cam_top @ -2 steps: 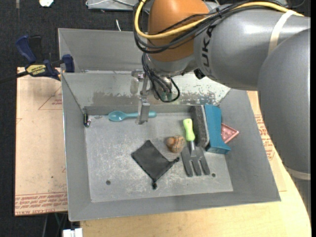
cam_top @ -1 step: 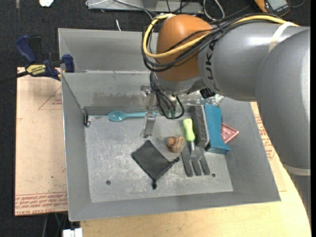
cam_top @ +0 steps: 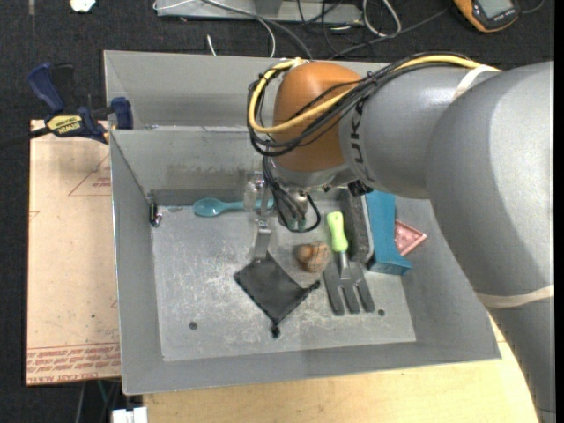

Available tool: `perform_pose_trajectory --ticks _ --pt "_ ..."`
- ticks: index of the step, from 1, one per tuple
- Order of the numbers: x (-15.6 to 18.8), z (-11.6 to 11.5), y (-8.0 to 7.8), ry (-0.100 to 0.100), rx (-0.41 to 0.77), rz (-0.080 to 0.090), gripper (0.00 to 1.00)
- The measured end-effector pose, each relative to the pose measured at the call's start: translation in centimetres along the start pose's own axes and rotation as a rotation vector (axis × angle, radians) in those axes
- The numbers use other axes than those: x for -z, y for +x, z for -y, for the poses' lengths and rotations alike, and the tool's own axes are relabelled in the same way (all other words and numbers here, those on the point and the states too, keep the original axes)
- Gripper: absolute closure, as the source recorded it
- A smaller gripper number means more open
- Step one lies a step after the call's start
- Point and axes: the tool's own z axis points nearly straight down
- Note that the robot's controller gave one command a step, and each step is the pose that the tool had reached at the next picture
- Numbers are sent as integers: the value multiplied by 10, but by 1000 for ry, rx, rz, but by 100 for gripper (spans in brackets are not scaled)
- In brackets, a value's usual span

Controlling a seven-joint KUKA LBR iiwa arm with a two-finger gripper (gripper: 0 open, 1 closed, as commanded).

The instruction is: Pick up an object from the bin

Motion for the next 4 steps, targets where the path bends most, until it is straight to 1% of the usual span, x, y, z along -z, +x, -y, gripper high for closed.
perform_pose_trajectory --ticks 1,2,3,4 --pt "-18 41 40 1 129 -12 0" --pt "-13 52 59 -3 20 -3 100" --pt "-13 52 59 -3 20 -3 0" --pt "-13 52 59 -3 20 -3 0"
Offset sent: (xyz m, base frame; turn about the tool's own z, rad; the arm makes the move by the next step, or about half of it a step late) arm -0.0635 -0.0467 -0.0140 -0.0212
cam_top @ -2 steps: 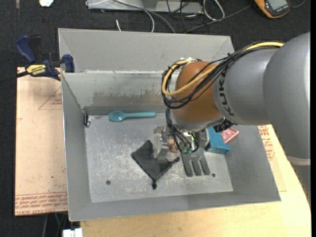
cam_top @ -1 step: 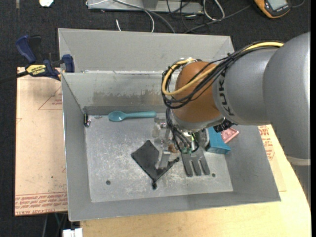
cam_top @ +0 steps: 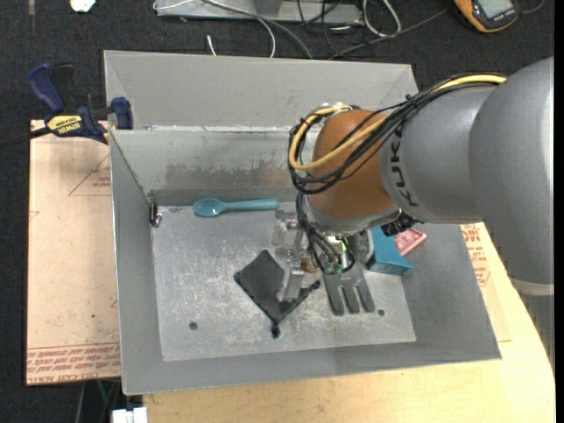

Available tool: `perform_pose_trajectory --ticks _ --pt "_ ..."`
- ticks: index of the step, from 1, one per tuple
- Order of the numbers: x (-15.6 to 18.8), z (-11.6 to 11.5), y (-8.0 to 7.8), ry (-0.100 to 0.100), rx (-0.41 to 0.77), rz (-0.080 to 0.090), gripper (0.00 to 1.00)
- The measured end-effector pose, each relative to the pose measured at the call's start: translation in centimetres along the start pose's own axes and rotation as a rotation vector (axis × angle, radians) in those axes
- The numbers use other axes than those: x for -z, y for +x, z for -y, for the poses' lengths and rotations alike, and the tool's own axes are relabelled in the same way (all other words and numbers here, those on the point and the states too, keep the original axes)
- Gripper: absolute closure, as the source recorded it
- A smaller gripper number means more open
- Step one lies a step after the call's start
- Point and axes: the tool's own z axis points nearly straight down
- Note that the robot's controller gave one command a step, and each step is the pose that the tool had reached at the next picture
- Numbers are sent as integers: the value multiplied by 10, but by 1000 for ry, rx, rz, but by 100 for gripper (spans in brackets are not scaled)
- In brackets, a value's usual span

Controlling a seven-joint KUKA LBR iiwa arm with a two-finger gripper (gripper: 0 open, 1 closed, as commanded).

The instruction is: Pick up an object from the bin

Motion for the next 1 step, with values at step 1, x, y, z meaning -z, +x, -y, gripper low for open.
perform_pose_trajectory --ticks 1 --pt "-12 3 3 -1 -39 0 0"
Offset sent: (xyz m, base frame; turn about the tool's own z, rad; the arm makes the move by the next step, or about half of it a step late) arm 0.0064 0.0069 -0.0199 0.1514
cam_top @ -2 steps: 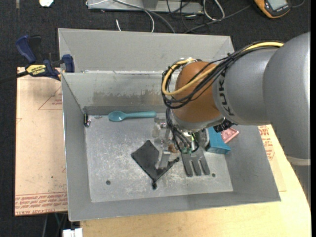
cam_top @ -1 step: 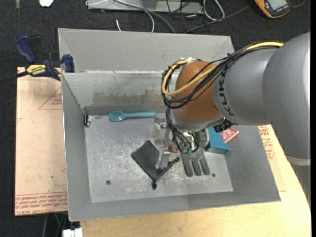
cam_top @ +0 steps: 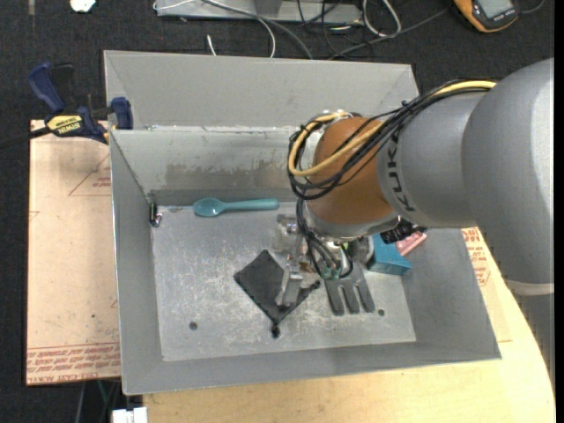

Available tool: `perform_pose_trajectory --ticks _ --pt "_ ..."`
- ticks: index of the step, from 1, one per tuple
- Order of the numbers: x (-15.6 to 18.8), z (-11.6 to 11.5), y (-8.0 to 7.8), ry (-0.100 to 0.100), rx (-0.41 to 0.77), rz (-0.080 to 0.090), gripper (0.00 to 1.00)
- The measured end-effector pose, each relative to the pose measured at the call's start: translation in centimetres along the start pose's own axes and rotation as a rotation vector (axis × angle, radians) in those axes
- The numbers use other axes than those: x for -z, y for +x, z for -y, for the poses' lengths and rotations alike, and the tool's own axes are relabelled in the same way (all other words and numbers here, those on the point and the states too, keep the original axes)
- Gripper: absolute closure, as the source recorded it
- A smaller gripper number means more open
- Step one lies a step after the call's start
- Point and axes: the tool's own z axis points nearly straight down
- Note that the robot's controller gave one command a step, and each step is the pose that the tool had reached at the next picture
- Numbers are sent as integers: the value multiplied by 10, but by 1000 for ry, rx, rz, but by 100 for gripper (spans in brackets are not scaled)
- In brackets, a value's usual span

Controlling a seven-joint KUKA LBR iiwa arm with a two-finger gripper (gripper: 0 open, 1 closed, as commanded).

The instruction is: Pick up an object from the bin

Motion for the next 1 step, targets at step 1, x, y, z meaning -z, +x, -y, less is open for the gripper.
perform_pose_trajectory --ticks 1 --pt "-7 -12 -9 -2 -111 1 100"
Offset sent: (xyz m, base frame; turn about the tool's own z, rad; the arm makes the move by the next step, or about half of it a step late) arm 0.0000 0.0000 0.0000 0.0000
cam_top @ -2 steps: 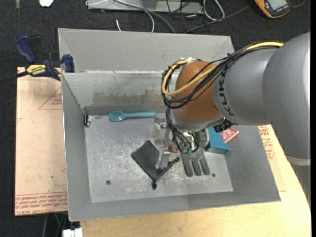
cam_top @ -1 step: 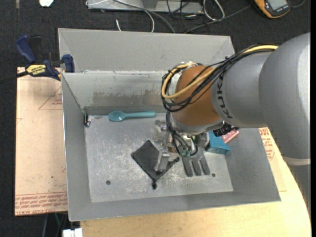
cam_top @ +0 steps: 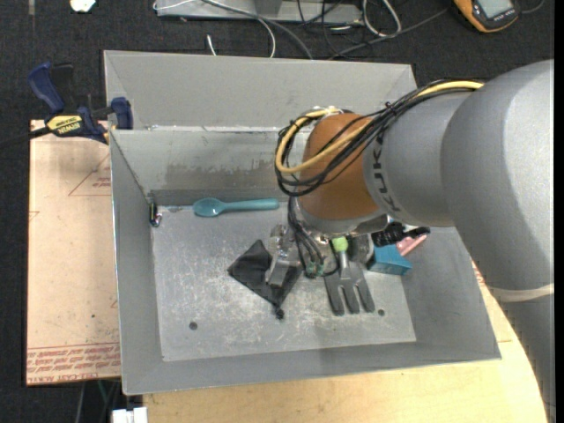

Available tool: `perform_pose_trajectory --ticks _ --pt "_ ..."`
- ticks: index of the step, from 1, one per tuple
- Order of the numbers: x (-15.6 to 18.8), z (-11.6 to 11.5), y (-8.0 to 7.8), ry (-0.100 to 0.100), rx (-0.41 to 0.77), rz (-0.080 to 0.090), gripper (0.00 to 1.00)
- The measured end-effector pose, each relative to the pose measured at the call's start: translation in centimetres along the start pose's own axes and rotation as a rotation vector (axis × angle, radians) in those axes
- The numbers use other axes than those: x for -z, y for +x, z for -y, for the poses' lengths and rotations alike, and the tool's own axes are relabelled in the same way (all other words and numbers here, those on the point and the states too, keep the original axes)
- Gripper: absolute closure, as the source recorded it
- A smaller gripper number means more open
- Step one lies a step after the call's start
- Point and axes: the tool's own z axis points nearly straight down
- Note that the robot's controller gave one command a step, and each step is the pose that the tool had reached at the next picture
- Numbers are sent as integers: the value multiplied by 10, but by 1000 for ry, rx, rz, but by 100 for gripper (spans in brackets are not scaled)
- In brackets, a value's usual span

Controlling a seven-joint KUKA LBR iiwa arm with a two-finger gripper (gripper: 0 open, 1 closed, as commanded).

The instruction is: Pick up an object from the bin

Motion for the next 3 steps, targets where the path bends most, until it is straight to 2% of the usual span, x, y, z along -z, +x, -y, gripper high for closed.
perform_pose_trajectory --ticks 1,2,3 --pt "0 0 0 0 0 0 100" --pt "57 5 1 2 52 -4 100" --pt "132 2 1 2 34 -6 100"
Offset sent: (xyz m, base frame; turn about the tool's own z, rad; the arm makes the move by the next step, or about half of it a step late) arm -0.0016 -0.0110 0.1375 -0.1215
